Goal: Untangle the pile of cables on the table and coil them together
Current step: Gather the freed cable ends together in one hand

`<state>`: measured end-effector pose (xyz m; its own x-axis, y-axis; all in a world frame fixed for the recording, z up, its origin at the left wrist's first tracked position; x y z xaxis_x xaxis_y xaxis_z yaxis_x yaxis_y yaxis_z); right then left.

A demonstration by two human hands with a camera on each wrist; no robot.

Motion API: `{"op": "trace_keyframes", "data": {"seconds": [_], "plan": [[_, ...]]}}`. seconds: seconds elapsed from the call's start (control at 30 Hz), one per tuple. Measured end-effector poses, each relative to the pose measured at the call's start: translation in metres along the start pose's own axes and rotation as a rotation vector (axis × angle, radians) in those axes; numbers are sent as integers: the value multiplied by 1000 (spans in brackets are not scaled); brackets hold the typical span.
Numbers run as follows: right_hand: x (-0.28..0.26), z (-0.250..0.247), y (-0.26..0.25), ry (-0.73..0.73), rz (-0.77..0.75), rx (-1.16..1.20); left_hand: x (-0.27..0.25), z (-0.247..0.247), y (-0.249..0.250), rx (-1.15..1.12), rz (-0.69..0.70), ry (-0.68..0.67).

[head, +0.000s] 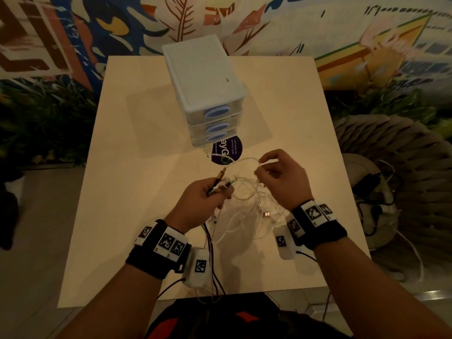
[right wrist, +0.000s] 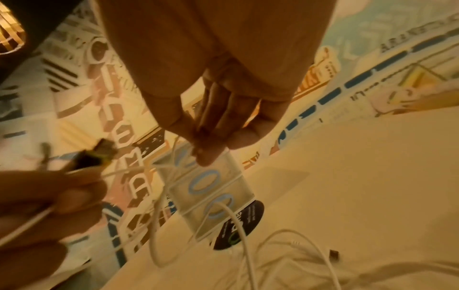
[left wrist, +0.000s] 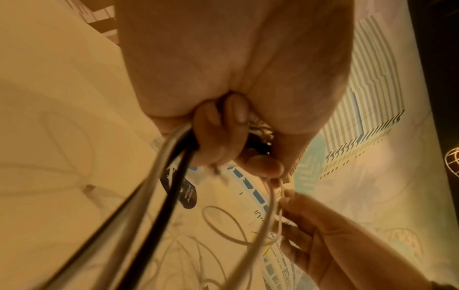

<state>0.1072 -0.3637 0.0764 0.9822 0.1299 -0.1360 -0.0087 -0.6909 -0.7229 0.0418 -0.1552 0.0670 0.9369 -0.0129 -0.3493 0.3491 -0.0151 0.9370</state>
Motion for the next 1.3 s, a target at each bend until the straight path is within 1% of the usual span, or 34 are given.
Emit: {"op": "trace_keyframes", "data": {"seconds": [0.07, 0.13, 0.23, 0.3, 0.33, 0.37, 0.43, 0.47, 0.5, 0.53, 0.57, 0.6, 0.63, 0.67, 0.73, 0.8, 0.83, 0.87, 0.93, 0.97, 1.03, 1.07, 1.1, 1.13, 1.2, 1.3], "plan": [[13, -6, 11, 47, 97, -28, -1, -4, -1, -30, 4, 4], [26, -9, 28, 52, 180, -124, -3, -7, -1, -84, -11, 11], [39, -7, 50, -27, 259, -259, -6, -8, -1, -169, -25, -12], [40, -1, 58, -105, 283, -339, -10, -7, 1, -198, -23, -30], [39, 2, 58, -124, 268, -392, -11, -7, 2, -202, -19, -36], [36, 3, 55, -98, 213, -442, -12, -7, 3, -195, -10, -43], [26, 1, 38, 54, 56, -501, -13, -7, 4, -156, 27, -67], [19, 0, 24, 96, 6, -476, -14, -5, 5, -127, 52, -85], [13, 2, 10, 42, 4, -394, -15, -4, 6, -97, 73, -108], [8, 7, -3, -102, 44, -267, -15, -2, 7, -70, 87, -135], [2, 14, -16, -287, 103, -124, -16, 1, 7, -51, 91, -170], [-3, 22, -25, -425, 116, -11, -18, 5, 8, -40, 91, -202], [-4, 27, -32, -477, 66, 46, -18, 9, 8, -27, 90, -222], [-4, 29, -36, -456, -19, 64, -19, 13, 9, -10, 84, -233], [0, 22, -42, -350, -137, 108, -19, 18, 9, 33, 55, -226], [4, 9, -44, -271, -155, 230, -19, 16, 5, 94, 26, -201], [7, 1, -43, -265, -151, 290, -20, 13, 2, 113, 25, -184], [10, -4, -39, -289, -134, 331, -20, 10, 0, 112, 28, -159], [10, -5, -29, -424, -116, 327, -23, 4, 0, 57, 47, -78], [5, 0, -23, -522, -127, 259, -24, 1, 0, 15, 58, -26], [-13, 16, -16, -717, -198, 53, -25, -3, 4, -71, 70, 57], [-24, 27, -13, -796, -230, -48, -24, -4, 6, -109, 81, 76], [-35, 37, -12, -843, -257, -123, -24, -4, 8, -138, 96, 88], [-43, 47, -10, -848, -278, -192, -24, -4, 12, -162, 108, 99], [-51, 61, -2, -766, -317, -302, -24, -5, 20, -196, 134, 129], [-51, 69, 20, -566, -230, -330, -27, -3, 35, -216, 190, 137]]}}
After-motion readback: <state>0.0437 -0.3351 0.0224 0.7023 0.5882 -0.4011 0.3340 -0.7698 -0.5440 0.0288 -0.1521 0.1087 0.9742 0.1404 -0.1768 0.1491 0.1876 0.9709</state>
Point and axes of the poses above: each hand's wrist, its own x-axis towards the middle knuckle, its own z-axis out of the palm, y = z × x, the point moved 3 cm from there along x, towards the middle knuckle, and after that the axes turned 13 degrees about -x, right-handed, at the moved point
